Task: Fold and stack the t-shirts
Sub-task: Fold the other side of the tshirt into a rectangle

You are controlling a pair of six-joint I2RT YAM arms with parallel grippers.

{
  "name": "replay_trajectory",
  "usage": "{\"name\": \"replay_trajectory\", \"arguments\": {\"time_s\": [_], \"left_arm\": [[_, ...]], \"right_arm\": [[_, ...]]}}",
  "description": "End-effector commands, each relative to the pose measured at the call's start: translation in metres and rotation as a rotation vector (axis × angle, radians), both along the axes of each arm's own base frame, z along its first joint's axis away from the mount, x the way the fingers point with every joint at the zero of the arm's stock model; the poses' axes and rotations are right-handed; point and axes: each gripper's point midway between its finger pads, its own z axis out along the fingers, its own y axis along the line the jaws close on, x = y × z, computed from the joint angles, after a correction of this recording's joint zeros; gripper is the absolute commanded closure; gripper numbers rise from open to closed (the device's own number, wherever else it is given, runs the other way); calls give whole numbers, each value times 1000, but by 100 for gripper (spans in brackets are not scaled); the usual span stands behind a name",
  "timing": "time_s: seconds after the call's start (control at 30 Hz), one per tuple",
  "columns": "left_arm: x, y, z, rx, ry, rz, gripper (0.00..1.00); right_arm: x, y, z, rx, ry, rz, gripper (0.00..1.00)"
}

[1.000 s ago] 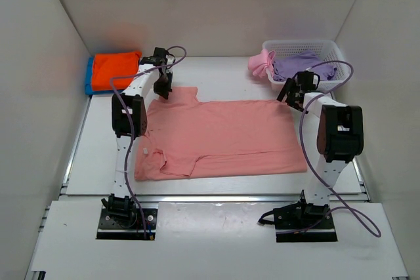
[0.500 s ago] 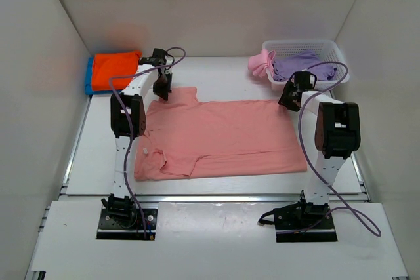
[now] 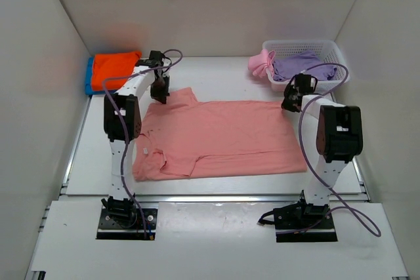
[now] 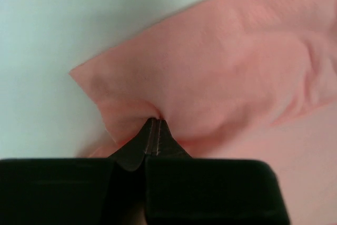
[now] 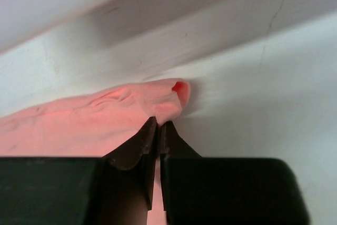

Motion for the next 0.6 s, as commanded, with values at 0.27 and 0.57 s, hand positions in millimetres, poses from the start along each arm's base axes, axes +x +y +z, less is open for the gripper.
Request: {"name": "replay_trajectory", "arguments": {"time_s": [0.27,0.57], "left_arm": [[-66,0,132,-135,-289,40,100],[-164,4,99,-136,-186,37,100]], "right_arm": [[-16,7,88,-56,-261,127,100],[-64,5,78,-41,-174,139,100]]}}
